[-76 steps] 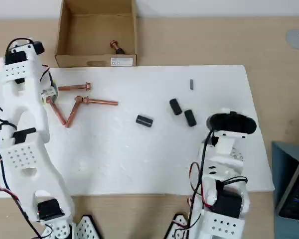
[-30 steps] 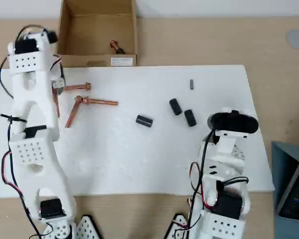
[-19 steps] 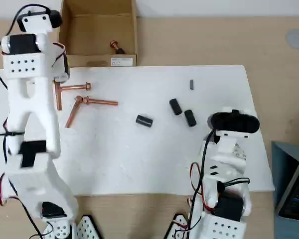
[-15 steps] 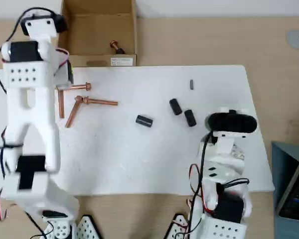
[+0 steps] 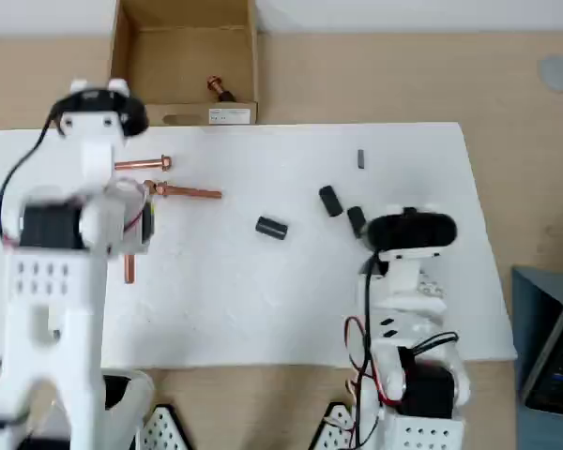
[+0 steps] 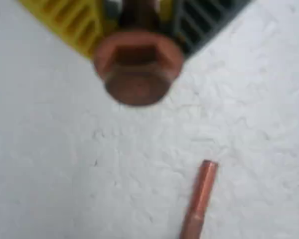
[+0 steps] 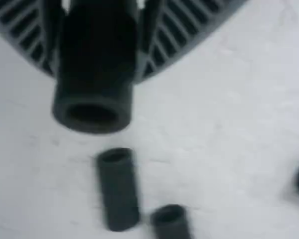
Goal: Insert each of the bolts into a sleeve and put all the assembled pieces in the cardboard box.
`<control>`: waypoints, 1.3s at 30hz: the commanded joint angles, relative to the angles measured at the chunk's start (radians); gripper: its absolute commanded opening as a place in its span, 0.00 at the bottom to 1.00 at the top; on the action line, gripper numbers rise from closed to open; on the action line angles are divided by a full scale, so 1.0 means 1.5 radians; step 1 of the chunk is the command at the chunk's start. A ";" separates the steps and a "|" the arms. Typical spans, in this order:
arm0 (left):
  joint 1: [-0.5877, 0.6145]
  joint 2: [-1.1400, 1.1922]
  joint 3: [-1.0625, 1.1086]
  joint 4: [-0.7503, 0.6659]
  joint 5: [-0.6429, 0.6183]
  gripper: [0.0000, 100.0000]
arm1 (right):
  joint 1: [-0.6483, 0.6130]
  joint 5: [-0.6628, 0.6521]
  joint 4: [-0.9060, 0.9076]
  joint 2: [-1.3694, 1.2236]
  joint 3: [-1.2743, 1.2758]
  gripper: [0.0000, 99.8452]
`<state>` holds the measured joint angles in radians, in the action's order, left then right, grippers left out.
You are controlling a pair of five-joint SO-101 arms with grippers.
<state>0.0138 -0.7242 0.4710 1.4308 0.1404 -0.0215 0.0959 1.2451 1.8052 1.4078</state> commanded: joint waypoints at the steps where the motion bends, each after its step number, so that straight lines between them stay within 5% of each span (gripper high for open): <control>1: -0.007 -0.153 0.144 -0.102 0.001 0.00 | -0.058 -0.004 -0.002 0.076 -0.041 0.01; 13: -0.008 -0.541 0.456 -0.307 -0.006 0.00 | -0.244 -0.005 -0.026 0.078 -0.039 0.01; 21: -0.068 -0.730 0.519 -0.333 -0.126 0.00 | -0.363 -0.005 -0.132 0.079 0.006 0.01; 30: -0.164 -0.734 0.480 -0.421 -0.240 0.00 | -0.485 -0.005 -0.220 0.079 0.055 0.01; 39: -0.223 -0.734 0.483 -0.481 -0.393 0.00 | -0.511 -0.005 -0.283 0.079 0.074 0.01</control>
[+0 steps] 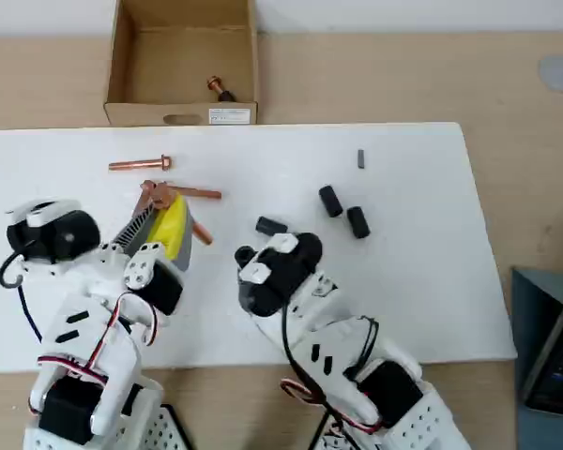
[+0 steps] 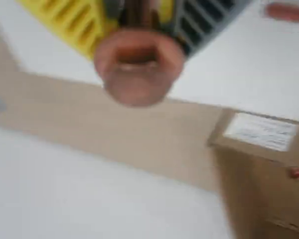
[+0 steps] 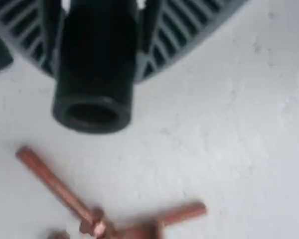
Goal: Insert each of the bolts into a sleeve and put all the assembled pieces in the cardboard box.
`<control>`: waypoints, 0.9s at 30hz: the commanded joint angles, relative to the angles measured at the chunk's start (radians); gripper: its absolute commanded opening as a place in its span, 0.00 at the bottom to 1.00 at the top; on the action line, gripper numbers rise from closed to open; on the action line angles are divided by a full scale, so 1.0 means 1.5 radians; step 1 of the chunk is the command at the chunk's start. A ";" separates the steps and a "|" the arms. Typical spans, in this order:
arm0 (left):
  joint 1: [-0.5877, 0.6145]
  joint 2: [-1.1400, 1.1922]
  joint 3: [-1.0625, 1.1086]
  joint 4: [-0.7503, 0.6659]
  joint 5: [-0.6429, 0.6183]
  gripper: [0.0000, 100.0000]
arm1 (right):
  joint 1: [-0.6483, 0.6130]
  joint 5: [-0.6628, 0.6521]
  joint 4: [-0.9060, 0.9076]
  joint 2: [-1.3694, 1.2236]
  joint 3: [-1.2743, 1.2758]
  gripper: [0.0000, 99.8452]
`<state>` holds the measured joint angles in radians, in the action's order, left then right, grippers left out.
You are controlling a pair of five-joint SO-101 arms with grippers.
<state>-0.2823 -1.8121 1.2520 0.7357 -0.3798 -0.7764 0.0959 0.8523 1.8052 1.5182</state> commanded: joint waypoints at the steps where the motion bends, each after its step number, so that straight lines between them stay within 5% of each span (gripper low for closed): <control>1: -0.035 -0.009 -0.038 -0.015 -0.057 0.00 | -0.008 -0.005 -0.021 0.079 0.001 0.01; 27: -0.096 -0.009 0.050 -0.019 -0.082 0.00 | -0.023 -0.005 -0.019 0.079 -0.011 0.01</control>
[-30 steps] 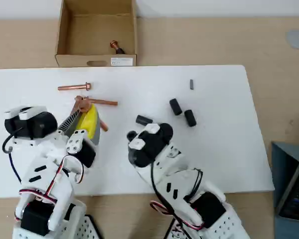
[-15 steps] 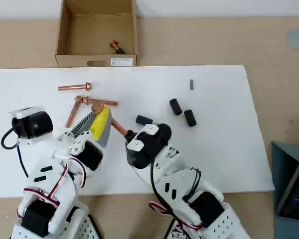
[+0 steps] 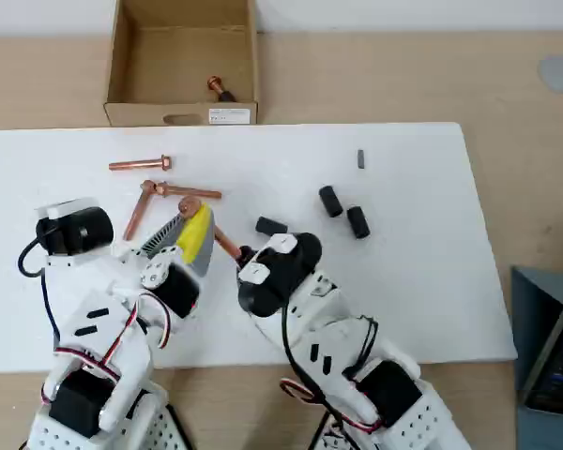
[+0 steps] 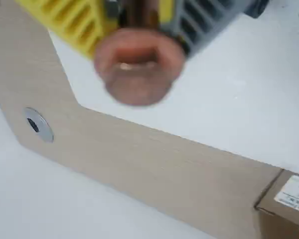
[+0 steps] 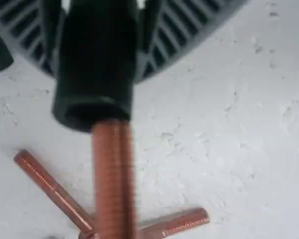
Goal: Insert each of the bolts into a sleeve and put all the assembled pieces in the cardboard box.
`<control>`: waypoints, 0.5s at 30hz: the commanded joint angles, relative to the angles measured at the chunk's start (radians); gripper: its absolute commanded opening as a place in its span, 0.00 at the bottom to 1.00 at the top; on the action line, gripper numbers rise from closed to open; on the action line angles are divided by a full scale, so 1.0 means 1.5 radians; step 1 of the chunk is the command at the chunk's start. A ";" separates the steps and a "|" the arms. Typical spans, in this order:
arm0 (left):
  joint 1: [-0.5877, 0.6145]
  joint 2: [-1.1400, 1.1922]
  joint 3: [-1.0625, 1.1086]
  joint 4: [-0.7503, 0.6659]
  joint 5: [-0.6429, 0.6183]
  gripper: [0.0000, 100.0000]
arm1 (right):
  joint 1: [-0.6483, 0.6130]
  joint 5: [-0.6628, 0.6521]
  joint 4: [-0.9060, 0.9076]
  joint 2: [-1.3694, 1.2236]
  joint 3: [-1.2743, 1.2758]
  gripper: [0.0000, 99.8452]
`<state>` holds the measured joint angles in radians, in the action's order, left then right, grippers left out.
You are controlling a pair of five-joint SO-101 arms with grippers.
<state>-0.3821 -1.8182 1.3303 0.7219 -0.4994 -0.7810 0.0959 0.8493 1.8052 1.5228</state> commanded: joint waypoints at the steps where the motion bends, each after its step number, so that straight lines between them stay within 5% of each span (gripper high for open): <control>1: -0.042 -0.005 -0.002 -0.010 0.000 0.00 | -0.029 -0.005 -0.017 0.079 -0.014 0.01; 15: -0.050 -0.005 -0.002 -0.008 0.074 0.00 | -0.046 -0.005 -0.018 0.079 -0.012 0.01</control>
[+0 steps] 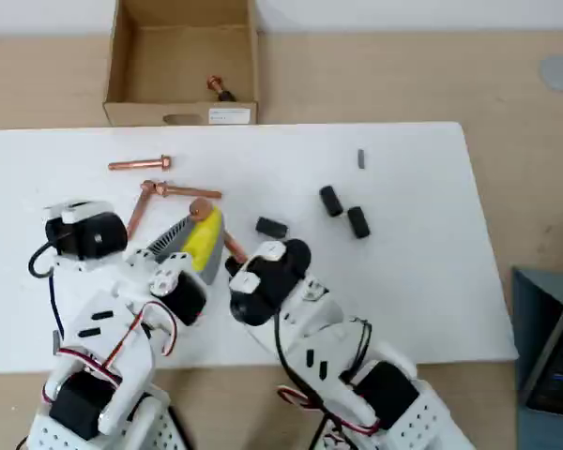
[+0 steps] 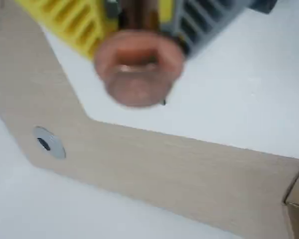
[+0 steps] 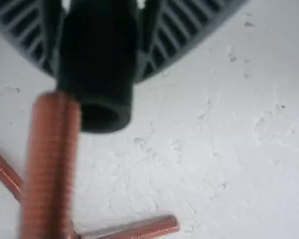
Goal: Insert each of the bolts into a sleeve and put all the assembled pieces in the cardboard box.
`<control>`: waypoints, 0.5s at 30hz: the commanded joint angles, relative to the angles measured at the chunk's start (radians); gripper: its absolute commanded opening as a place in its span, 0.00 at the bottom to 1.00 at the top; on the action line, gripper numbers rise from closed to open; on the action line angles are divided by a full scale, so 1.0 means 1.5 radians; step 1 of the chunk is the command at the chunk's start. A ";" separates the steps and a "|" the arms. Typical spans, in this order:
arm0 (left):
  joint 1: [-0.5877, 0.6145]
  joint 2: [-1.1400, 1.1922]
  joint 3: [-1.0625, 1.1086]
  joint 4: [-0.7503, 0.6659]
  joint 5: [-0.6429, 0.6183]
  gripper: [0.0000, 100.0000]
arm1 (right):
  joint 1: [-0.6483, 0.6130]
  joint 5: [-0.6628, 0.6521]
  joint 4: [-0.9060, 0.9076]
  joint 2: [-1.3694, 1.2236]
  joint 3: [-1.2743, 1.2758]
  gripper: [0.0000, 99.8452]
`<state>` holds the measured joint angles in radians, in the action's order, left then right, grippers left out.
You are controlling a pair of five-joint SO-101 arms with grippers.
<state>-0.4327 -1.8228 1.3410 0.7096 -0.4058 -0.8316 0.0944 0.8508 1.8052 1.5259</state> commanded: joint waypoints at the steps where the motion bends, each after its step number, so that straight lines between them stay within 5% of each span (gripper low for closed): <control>1: -0.016 -0.002 -0.013 0.002 0.011 0.00 | -0.012 -0.004 -0.019 0.079 -0.014 0.01; 15: -0.010 -0.002 -0.052 0.002 0.010 0.00 | -0.011 -0.004 -0.016 0.079 -0.012 0.01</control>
<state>-0.4388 -1.8228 1.3195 0.7173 -0.3982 -0.8316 0.0944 0.8508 1.8052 1.5259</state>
